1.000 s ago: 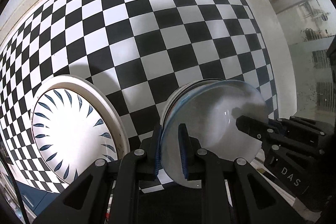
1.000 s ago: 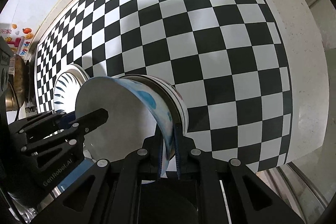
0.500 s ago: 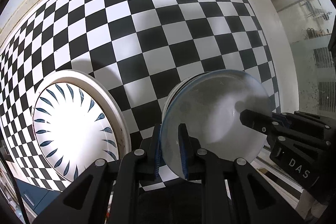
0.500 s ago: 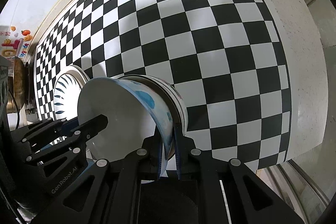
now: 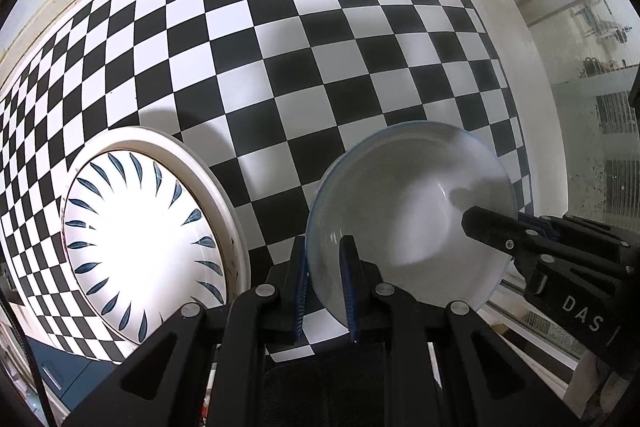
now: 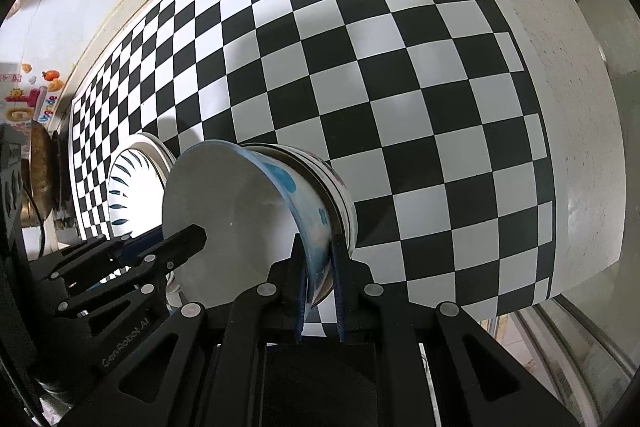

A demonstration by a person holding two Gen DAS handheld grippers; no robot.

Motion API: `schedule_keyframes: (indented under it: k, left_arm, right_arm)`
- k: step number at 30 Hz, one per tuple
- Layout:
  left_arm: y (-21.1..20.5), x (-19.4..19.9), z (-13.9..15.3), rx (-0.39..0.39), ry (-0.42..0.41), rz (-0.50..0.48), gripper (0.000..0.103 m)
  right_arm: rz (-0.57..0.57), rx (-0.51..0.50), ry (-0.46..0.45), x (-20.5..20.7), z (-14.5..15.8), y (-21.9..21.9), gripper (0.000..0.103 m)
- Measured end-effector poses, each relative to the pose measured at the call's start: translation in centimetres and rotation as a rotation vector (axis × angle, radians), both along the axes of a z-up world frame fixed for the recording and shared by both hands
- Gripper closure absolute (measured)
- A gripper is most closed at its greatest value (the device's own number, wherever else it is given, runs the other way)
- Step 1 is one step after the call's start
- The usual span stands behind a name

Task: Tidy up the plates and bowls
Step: 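Set the three-bowl stack down on the cloth with both tools, then open both tools and raise them above the bowl stack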

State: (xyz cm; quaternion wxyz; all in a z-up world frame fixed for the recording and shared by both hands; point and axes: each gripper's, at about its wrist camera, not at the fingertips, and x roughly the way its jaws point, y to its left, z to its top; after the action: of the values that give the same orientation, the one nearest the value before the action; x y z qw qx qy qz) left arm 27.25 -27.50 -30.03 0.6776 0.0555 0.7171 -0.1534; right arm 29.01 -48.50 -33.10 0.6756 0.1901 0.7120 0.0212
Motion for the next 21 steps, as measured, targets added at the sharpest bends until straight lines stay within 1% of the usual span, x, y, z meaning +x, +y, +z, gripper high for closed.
schedule_keyframes:
  k: [3,7,15,19,21]
  left_arm:
    - [-0.1,-0.3,0.0,-0.011,0.011,-0.002,0.089]
    - [-0.5,-0.5,0.4,0.004,-0.012,-0.014,0.089]
    - [-0.3,-0.9,1.1,-0.008,-0.025,-0.011,0.089]
    - [0.2,-1.9,3.5,-0.023,-0.08,-0.015,0.089]
    - [0.7,-2.8,5.5,-0.023,-0.134,-0.014,0.088]
  right_arm:
    - [-0.015,-0.01,-0.008,-0.2,0.3,-0.2,0.087]
    - [-0.023,-0.004,-0.021,-0.6,0.7,-0.5,0.086]
    - [-0.022,-0.025,-0.036,-1.1,1.1,-0.4,0.086]
    - [-0.006,-0.054,-0.078,-1.9,2.8,0.0,0.086]
    - [0.01,-0.074,-0.113,-2.6,4.4,0.3,0.086]
